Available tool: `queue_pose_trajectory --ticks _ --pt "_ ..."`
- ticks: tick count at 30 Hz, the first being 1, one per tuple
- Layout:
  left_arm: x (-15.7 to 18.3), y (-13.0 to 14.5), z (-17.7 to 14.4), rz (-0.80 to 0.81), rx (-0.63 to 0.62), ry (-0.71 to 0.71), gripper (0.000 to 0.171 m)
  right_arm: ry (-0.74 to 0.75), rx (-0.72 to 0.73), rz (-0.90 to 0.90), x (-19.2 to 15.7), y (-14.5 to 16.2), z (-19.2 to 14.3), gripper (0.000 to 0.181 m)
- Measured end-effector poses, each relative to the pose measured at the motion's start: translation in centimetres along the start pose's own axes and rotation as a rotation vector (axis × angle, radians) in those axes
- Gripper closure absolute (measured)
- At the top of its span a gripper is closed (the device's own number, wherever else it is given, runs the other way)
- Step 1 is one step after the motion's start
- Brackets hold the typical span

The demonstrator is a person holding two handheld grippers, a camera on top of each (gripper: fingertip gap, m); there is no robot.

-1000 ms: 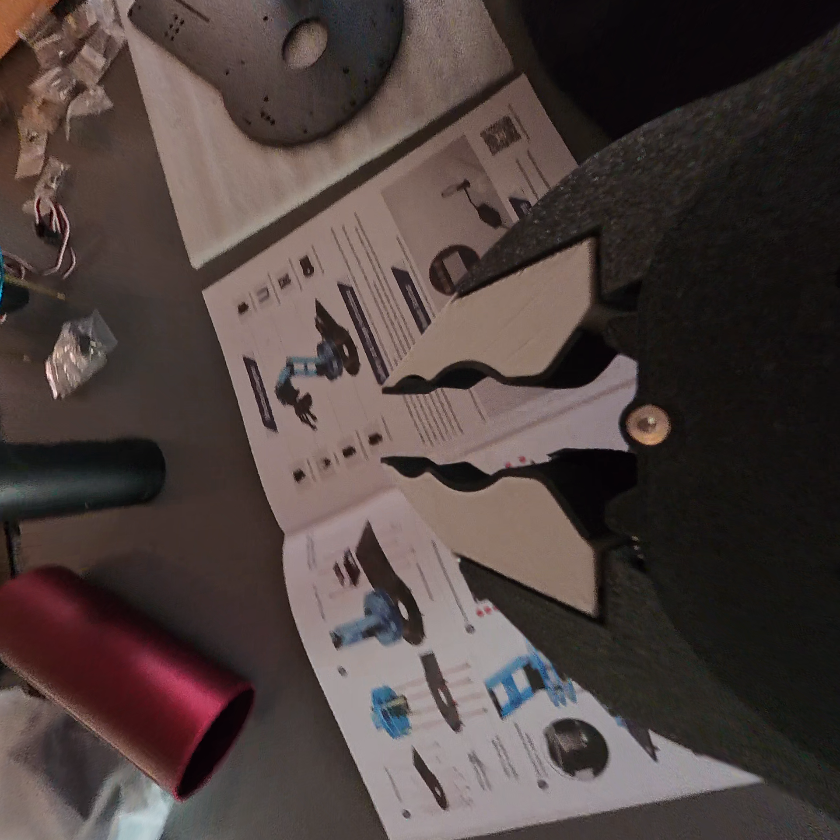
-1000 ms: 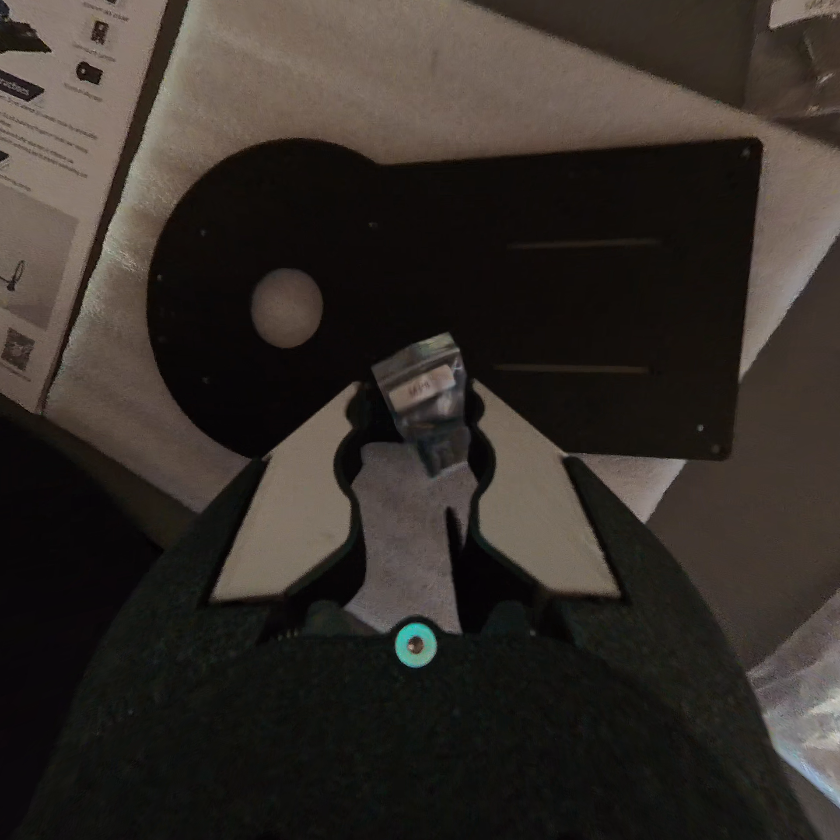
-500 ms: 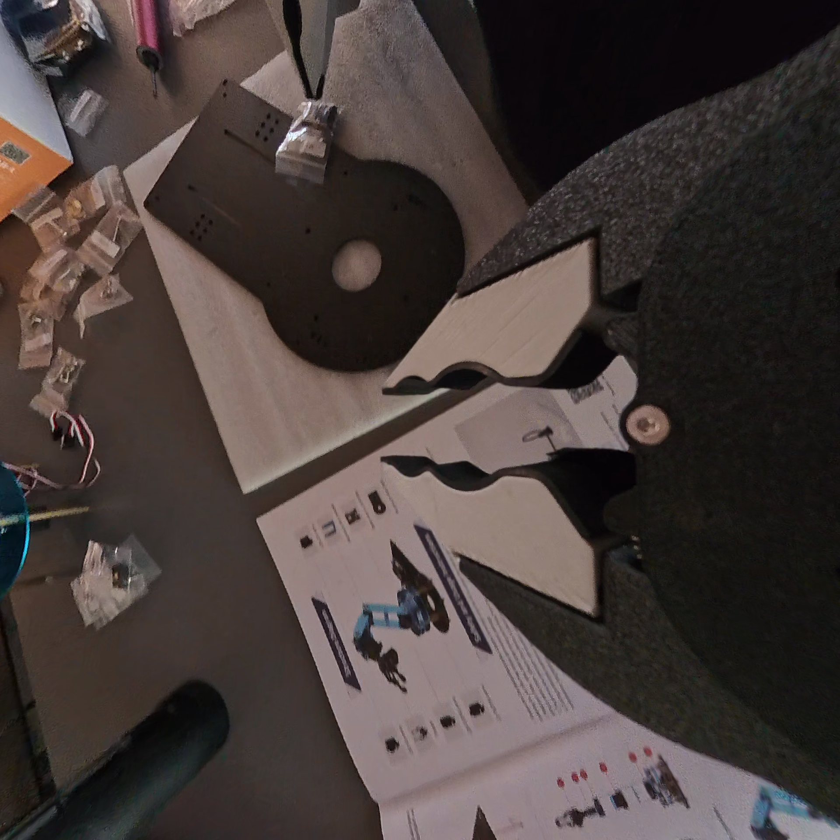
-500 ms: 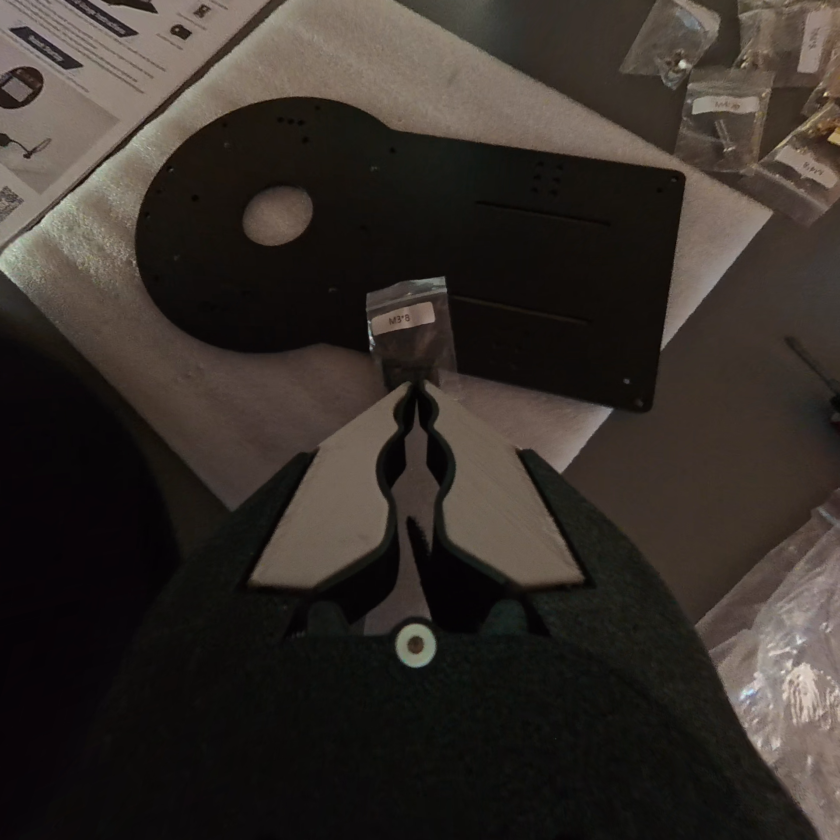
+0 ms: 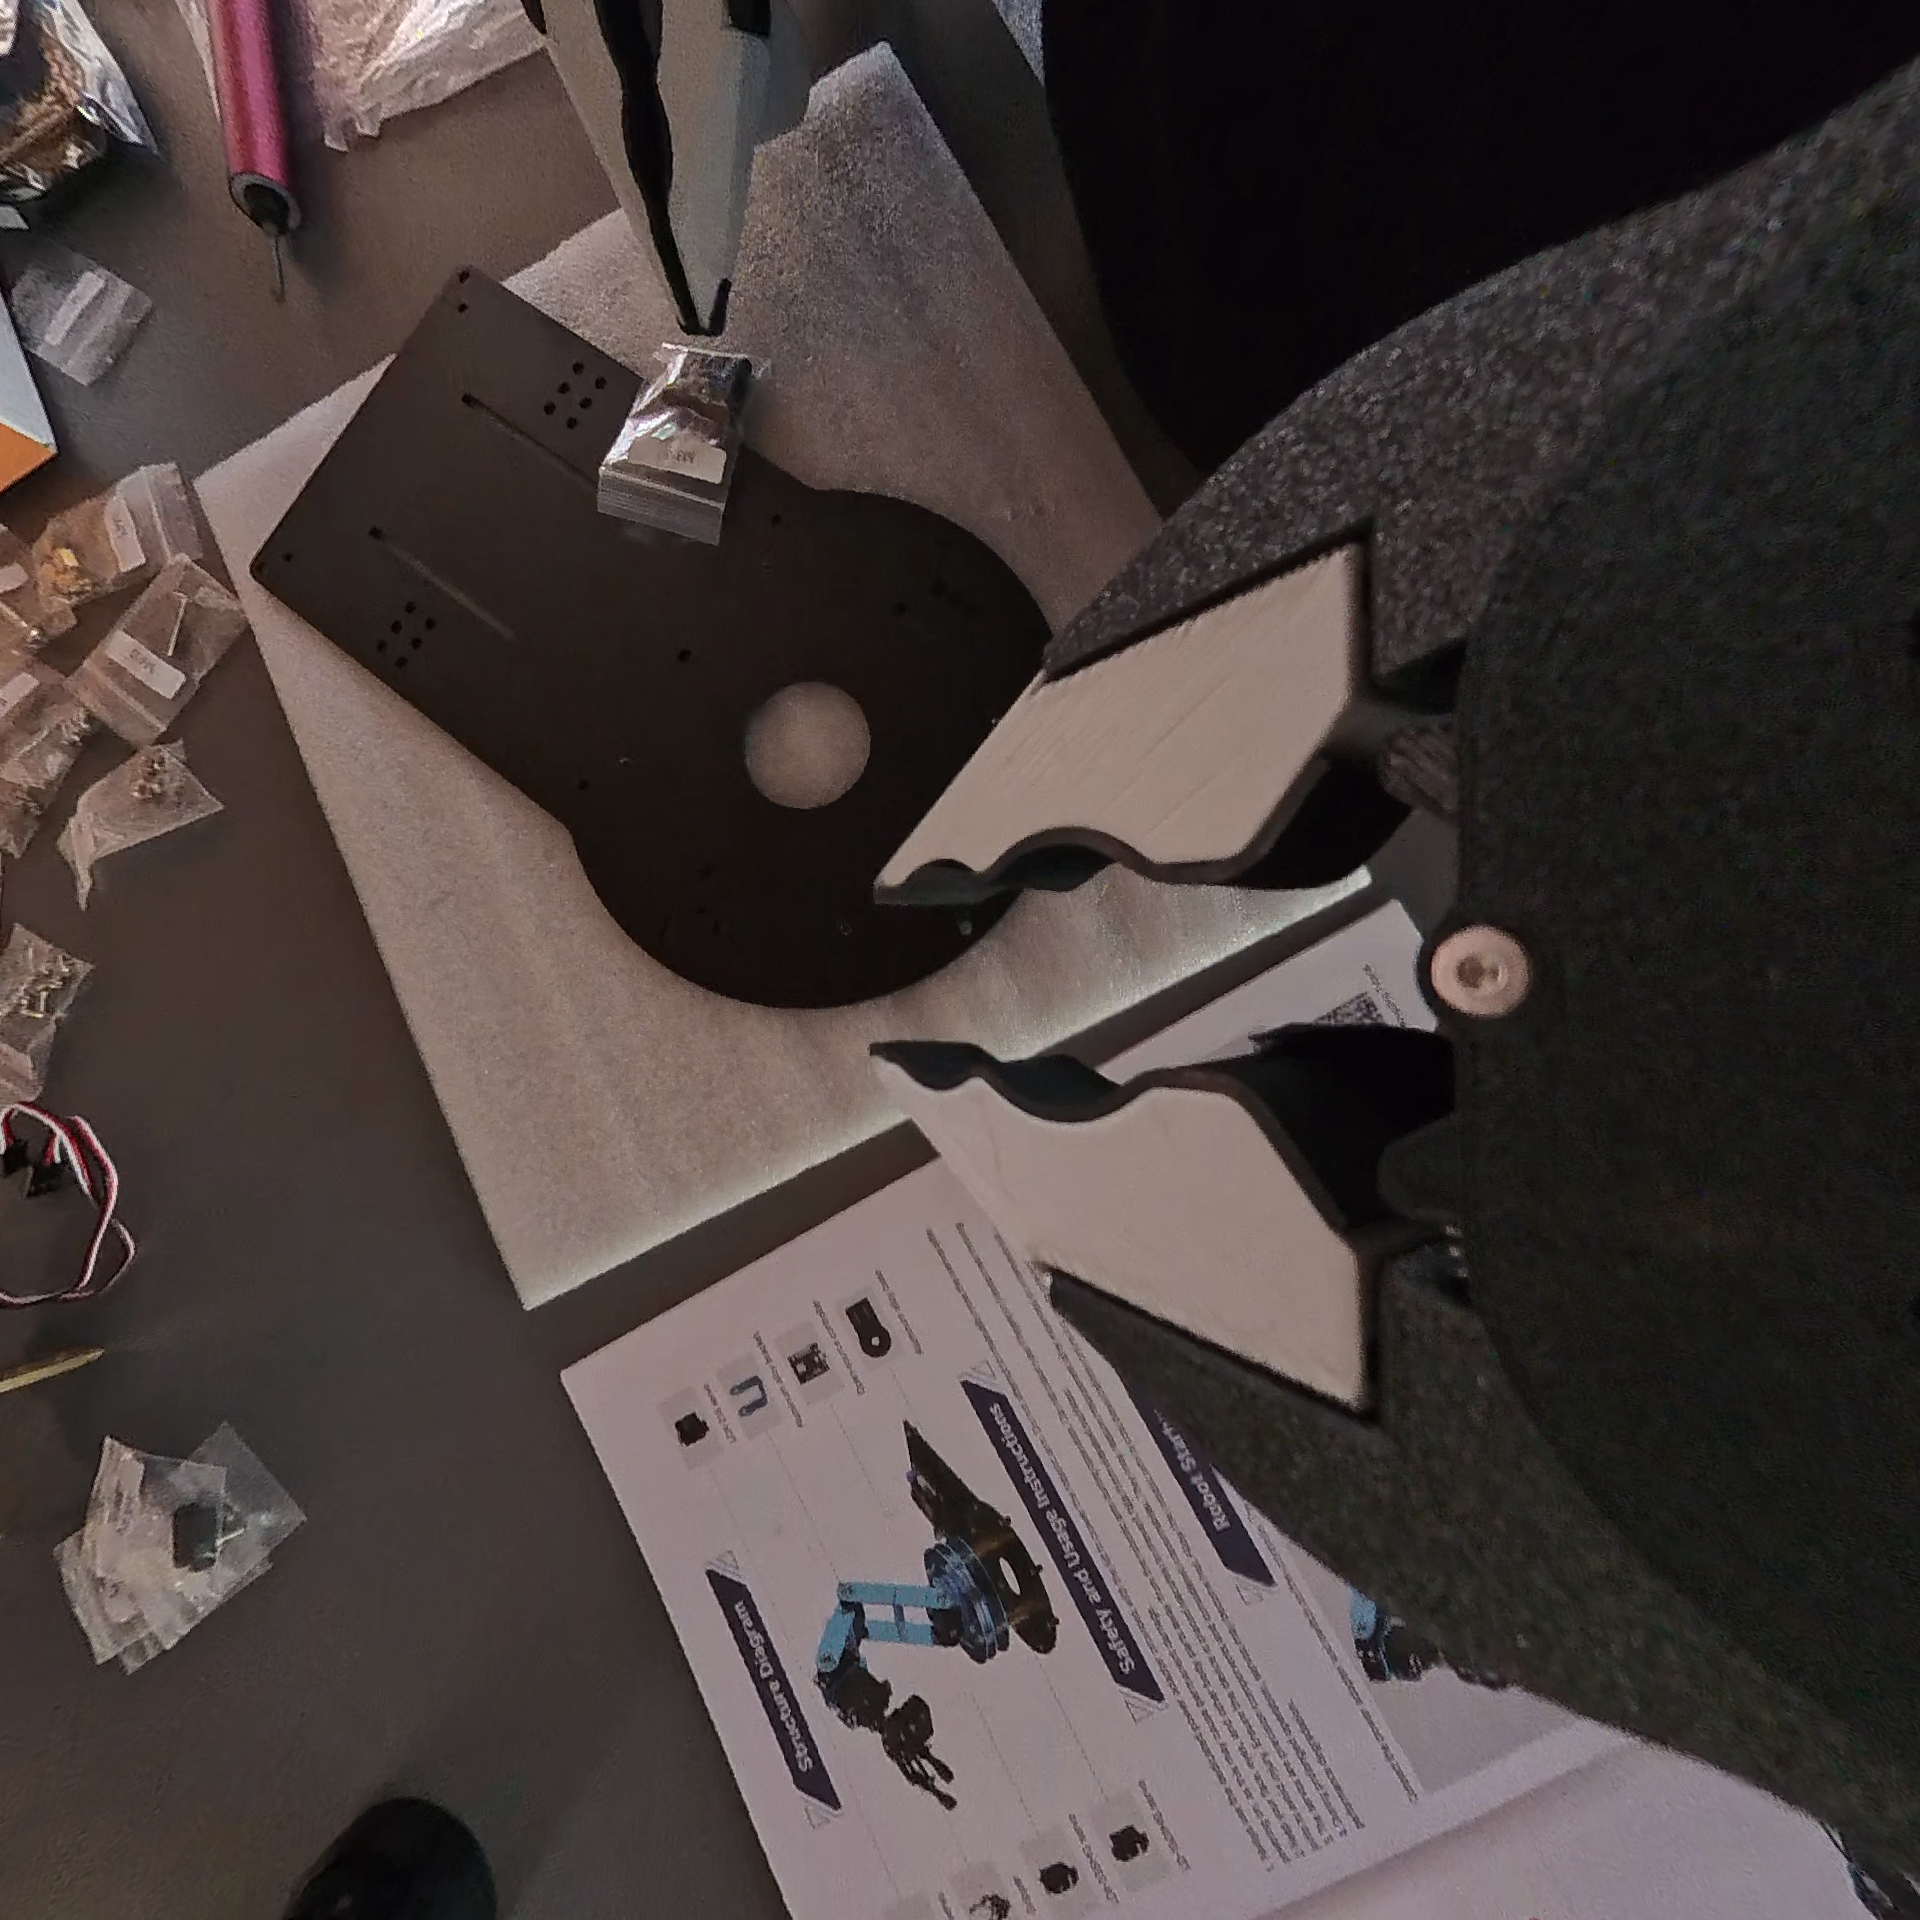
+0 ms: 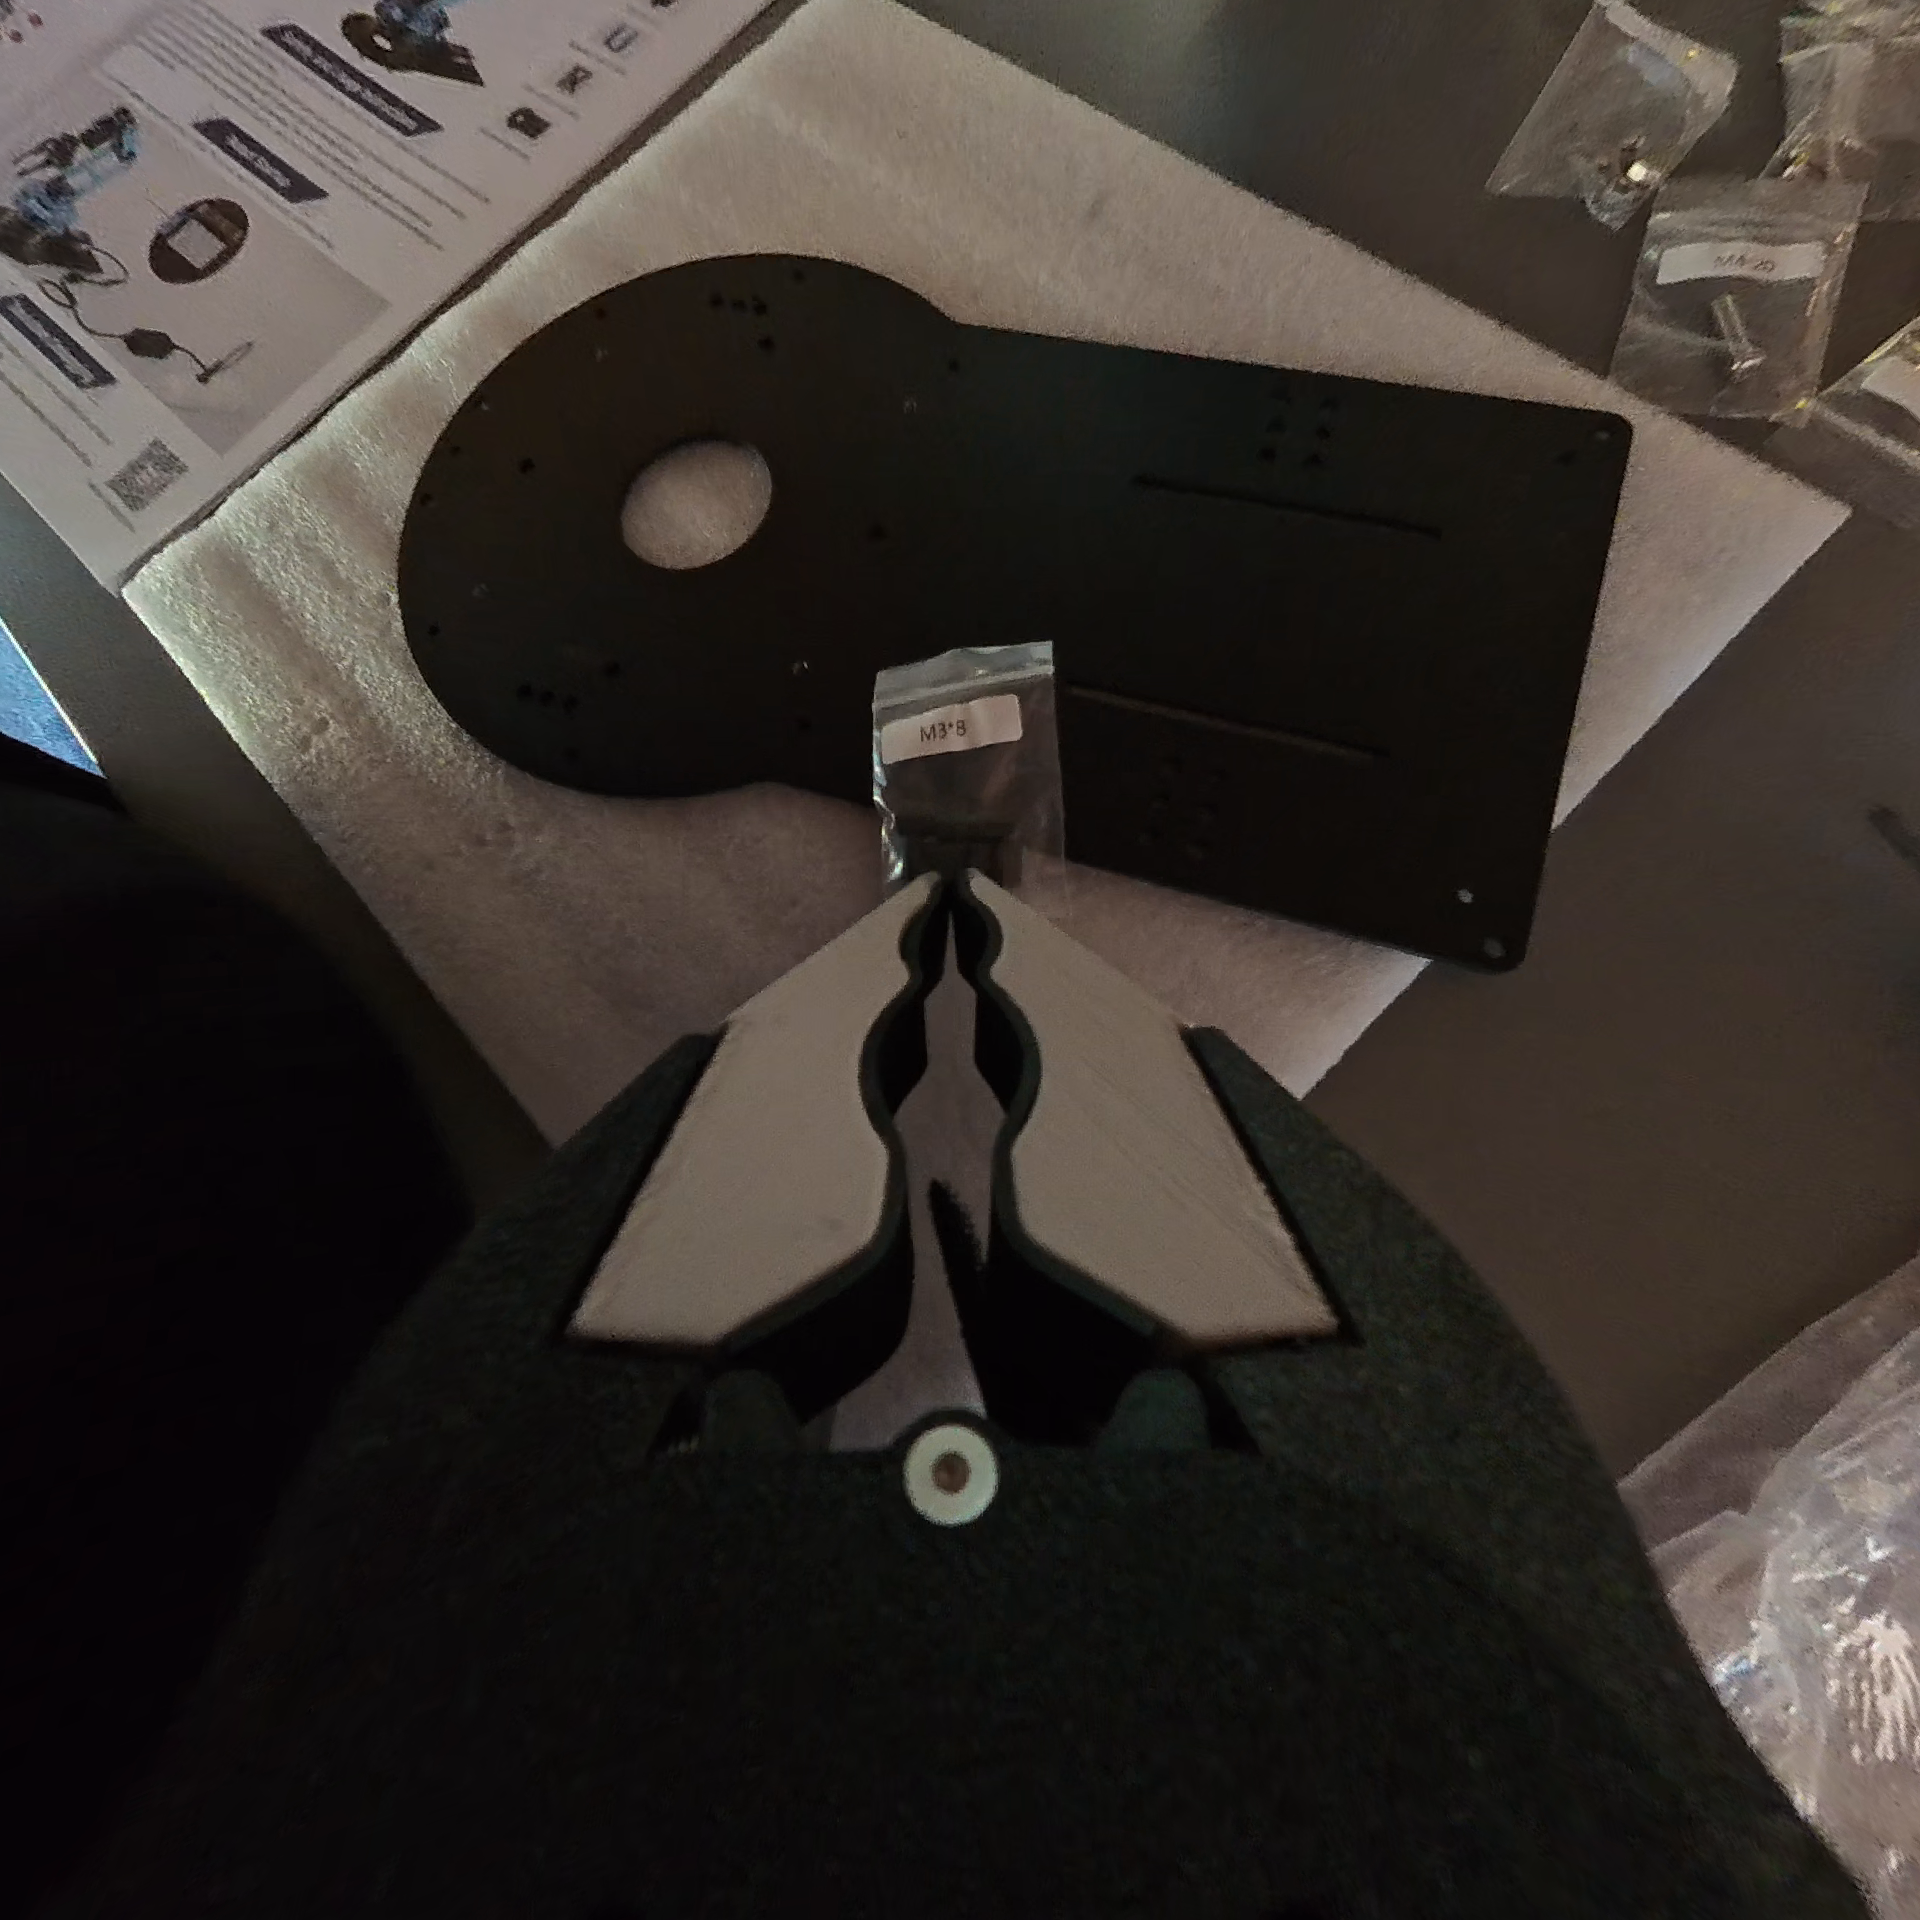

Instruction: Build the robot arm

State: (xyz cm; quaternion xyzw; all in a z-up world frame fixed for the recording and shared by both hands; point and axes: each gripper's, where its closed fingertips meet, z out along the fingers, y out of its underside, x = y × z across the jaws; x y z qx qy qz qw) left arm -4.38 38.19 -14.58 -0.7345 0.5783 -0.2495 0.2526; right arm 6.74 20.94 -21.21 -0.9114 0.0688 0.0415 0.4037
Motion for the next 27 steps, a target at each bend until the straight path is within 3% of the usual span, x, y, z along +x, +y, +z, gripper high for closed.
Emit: queue_pose_trajectory --ticks 27 --pt "0.5 -1.1 0.9 0.046 -0.006 0.009 0.146 -0.02 -0.033 0.013 -0.2 0.3 -0.1 0.181"
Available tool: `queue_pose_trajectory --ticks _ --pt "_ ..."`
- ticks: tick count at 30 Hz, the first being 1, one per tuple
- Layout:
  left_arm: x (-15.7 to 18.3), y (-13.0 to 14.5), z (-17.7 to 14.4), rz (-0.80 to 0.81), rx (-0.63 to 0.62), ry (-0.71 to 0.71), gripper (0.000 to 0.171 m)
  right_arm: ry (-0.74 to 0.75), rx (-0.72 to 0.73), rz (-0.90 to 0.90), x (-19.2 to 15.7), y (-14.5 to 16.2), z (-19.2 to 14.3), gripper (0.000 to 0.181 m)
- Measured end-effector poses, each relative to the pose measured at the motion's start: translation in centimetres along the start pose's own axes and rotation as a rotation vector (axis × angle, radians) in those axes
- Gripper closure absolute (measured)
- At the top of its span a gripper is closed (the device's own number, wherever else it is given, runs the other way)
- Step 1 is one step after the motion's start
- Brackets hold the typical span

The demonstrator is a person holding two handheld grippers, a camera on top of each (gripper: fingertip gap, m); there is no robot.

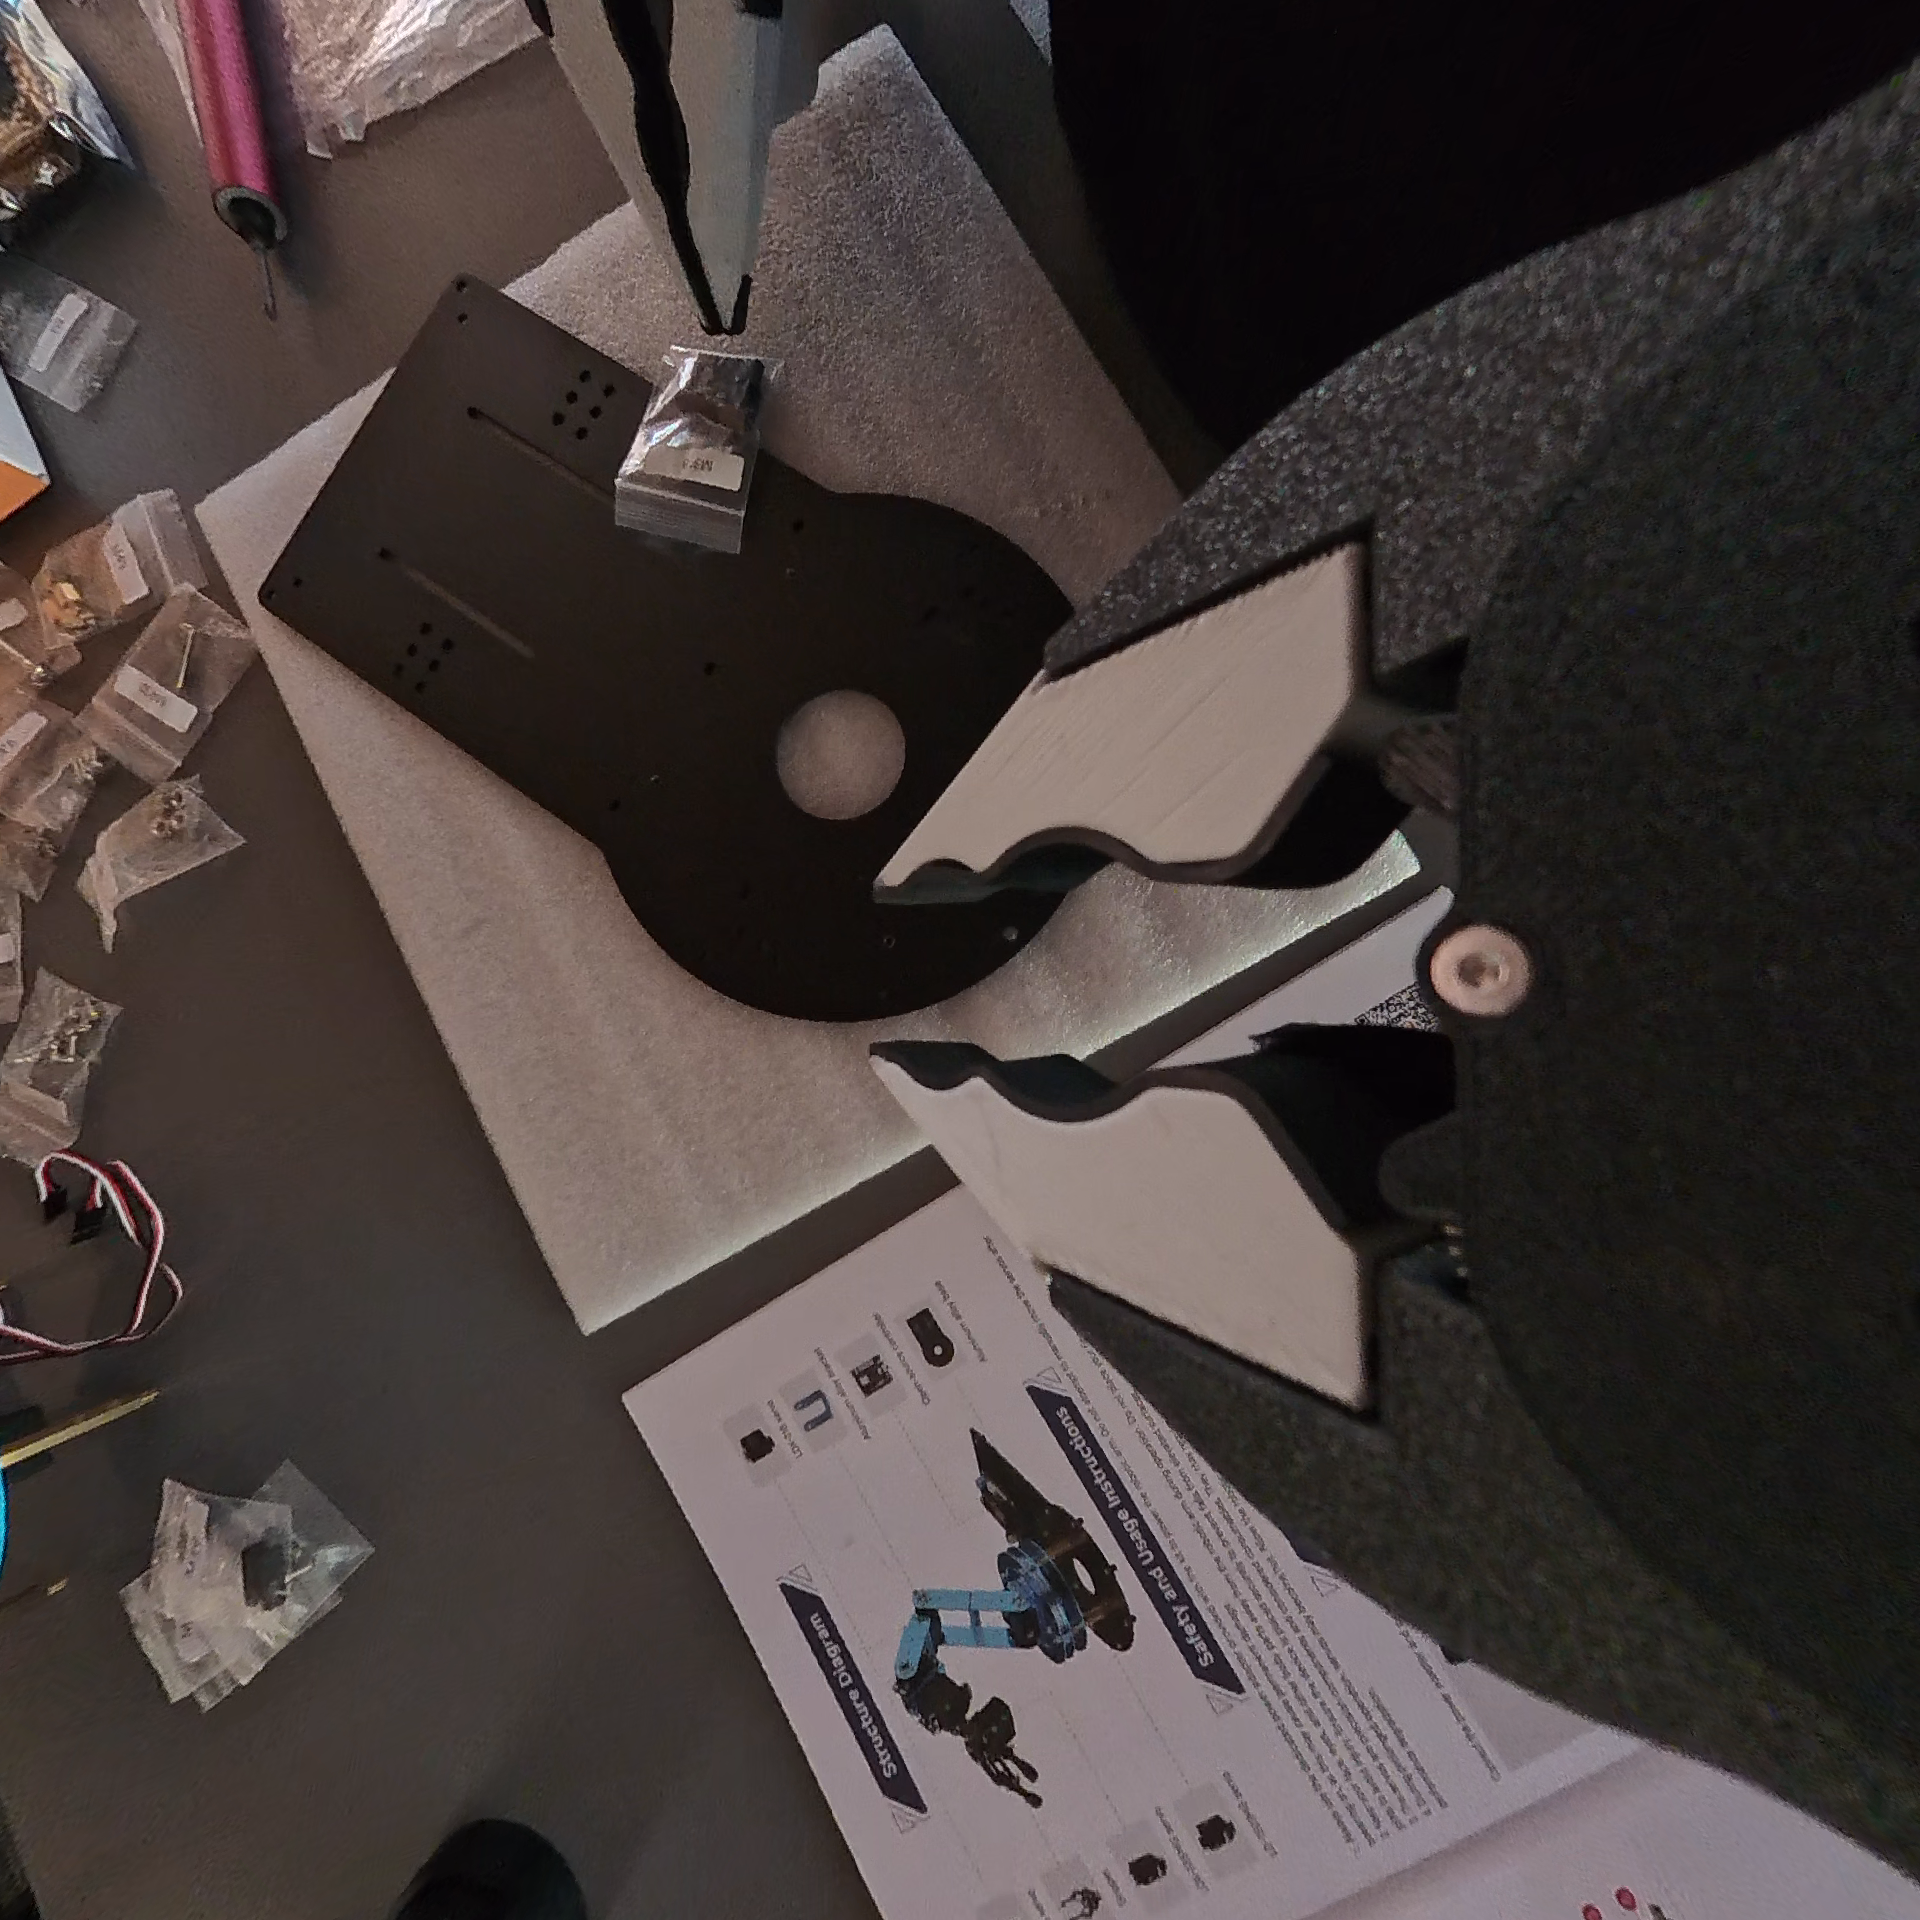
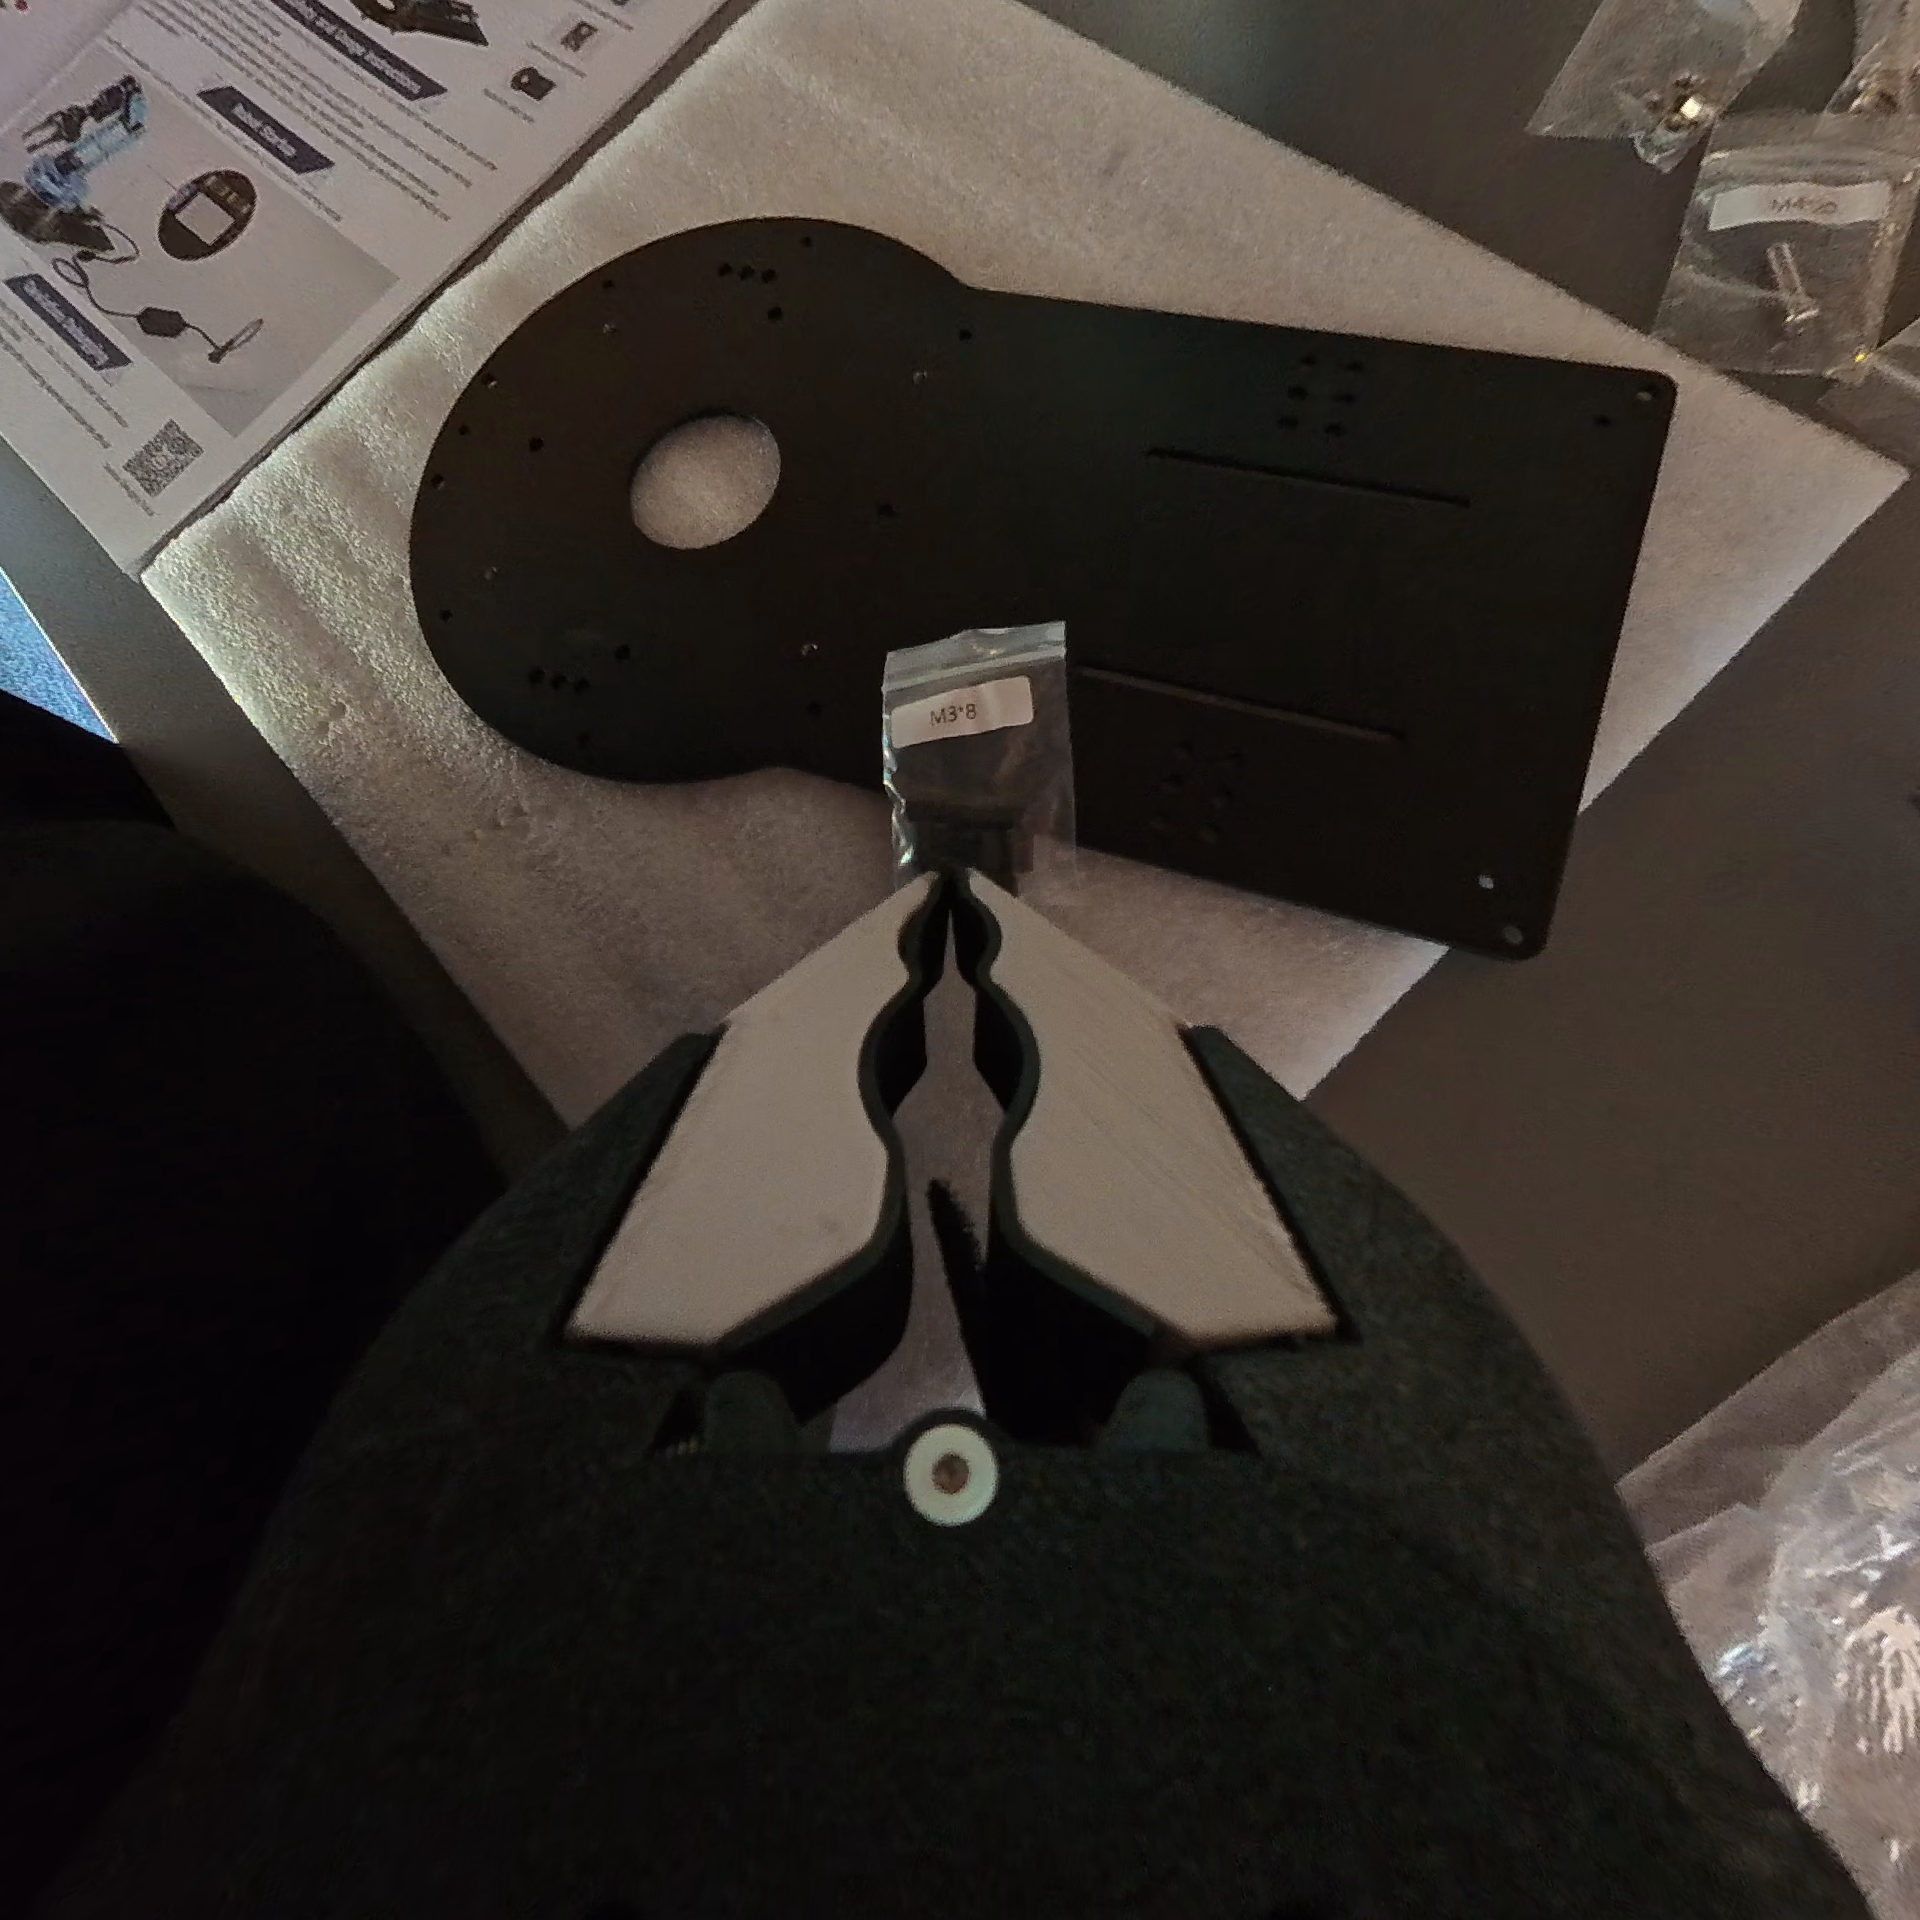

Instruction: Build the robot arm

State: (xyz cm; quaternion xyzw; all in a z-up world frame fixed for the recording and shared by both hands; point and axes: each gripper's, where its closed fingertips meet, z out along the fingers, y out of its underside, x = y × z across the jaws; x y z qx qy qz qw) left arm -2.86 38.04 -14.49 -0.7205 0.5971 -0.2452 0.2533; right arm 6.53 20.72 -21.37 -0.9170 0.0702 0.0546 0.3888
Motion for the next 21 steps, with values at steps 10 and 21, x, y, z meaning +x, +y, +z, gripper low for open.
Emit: queue_pose_trajectory --ticks 10,21 --pt "0.0 0.12 0.01 0.002 0.0 0.005 0.145 -0.009 -0.002 0.0 -0.38 0.05 -0.02 0.181" --pt "0.03 0.44 -0.2 0.002 0.0 0.005 0.145 0.01 -0.02 -0.001 -0.07 0.57 -0.29 0.181"
